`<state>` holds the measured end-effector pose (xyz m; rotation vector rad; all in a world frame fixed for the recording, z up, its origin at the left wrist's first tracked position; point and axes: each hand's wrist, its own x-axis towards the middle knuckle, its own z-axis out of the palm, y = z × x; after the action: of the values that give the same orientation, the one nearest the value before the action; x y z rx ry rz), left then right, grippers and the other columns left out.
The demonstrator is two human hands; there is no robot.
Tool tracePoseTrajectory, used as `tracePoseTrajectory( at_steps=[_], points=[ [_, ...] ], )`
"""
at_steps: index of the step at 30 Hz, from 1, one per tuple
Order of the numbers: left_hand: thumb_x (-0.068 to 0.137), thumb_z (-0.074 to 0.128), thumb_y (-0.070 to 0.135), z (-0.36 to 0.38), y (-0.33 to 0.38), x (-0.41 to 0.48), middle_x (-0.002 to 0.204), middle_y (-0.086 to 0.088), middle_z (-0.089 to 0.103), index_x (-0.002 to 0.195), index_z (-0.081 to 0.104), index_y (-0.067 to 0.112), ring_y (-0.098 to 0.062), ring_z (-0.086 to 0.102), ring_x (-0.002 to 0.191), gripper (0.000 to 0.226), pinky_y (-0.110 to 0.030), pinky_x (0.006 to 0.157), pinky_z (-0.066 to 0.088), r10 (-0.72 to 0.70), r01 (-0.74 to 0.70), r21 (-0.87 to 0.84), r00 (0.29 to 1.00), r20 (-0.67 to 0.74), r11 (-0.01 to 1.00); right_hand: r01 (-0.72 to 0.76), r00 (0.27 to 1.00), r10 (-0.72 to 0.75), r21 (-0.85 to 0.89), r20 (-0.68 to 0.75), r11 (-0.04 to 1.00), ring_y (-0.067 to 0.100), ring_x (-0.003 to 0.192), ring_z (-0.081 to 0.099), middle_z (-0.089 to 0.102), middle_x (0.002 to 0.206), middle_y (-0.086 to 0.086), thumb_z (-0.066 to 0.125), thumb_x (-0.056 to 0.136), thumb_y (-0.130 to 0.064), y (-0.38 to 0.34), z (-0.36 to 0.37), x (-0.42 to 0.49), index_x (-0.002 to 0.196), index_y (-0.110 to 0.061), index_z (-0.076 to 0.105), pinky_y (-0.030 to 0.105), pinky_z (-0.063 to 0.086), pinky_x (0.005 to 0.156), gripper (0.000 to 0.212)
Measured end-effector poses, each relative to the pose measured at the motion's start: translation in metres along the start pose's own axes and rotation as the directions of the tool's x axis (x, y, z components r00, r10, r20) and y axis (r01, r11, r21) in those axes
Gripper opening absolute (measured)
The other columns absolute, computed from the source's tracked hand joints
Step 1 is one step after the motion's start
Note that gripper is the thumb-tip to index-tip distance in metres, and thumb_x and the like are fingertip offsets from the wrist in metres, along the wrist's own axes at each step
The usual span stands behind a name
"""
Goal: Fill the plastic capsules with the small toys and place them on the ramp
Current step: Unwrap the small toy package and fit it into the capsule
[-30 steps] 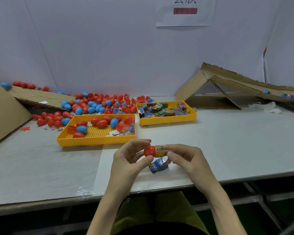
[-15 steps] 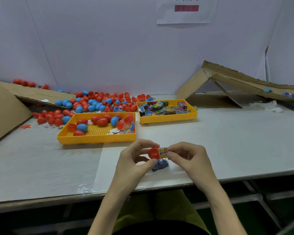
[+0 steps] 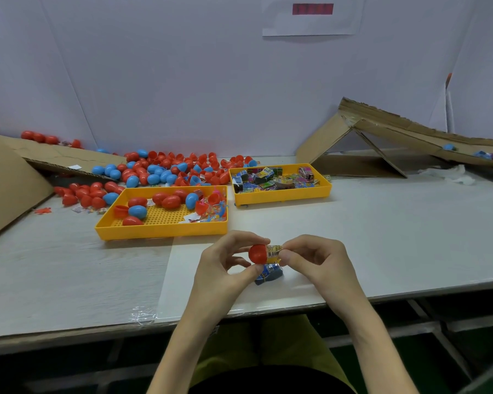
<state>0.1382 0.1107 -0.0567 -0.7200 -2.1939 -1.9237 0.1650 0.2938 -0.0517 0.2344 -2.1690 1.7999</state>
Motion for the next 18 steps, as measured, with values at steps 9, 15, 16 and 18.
tracePoseTrajectory(
  at_steps=[9, 15, 16, 18],
  points=[
    [0.080, 0.075, -0.007, 0.0002, 0.0001, -0.0007, 0.105, 0.017, 0.074, 0.095, 0.071, 0.025, -0.010, 0.067, 0.106, 0.035, -0.021, 0.077, 0.056, 0.009, -0.009, 0.014, 1.000, 0.000, 1.000, -0.014, 1.000, 0.014, 0.055, 0.009, 0.998, 0.009, 0.077, 0.070, 0.075, 0.078, -0.003, 0.075, 0.085, -0.010, 0.0015, -0.0008, 0.0015, 0.078, -0.030, 0.078, 0.013, 0.050, 0.068, 0.022],
    [0.080, 0.076, -0.005, 0.0022, -0.0002, -0.0004, 0.105, 0.019, 0.074, 0.095, 0.071, 0.027, -0.009, 0.066, 0.106, 0.036, -0.022, 0.079, 0.056, 0.010, -0.010, 0.051, 1.000, -0.013, 0.999, -0.030, 0.999, 0.028, 0.074, 0.026, 0.997, 0.011, 0.079, 0.071, 0.075, 0.079, -0.001, 0.075, 0.086, -0.010, 0.0028, -0.0026, 0.0025, 0.081, -0.028, 0.078, 0.014, 0.050, 0.070, 0.019],
    [0.080, 0.076, -0.005, 0.0024, -0.0001, -0.0005, 0.105, 0.020, 0.073, 0.095, 0.071, 0.028, -0.008, 0.066, 0.106, 0.036, -0.023, 0.079, 0.056, 0.014, -0.013, 0.057, 1.000, -0.015, 0.998, -0.028, 0.999, 0.026, 0.084, 0.025, 0.996, 0.012, 0.079, 0.071, 0.075, 0.079, -0.001, 0.075, 0.085, -0.011, 0.0026, -0.0025, 0.0024, 0.081, -0.028, 0.078, 0.014, 0.050, 0.070, 0.018],
    [0.080, 0.077, -0.004, 0.0026, 0.0002, -0.0005, 0.104, 0.021, 0.073, 0.095, 0.071, 0.029, -0.007, 0.066, 0.105, 0.037, -0.022, 0.078, 0.056, 0.018, -0.016, 0.069, 1.000, -0.019, 0.997, -0.028, 0.999, 0.026, 0.098, 0.028, 0.995, 0.011, 0.077, 0.071, 0.075, 0.077, -0.001, 0.075, 0.083, -0.015, 0.0026, -0.0023, 0.0022, 0.079, -0.029, 0.078, 0.014, 0.050, 0.070, 0.015]
  ],
)
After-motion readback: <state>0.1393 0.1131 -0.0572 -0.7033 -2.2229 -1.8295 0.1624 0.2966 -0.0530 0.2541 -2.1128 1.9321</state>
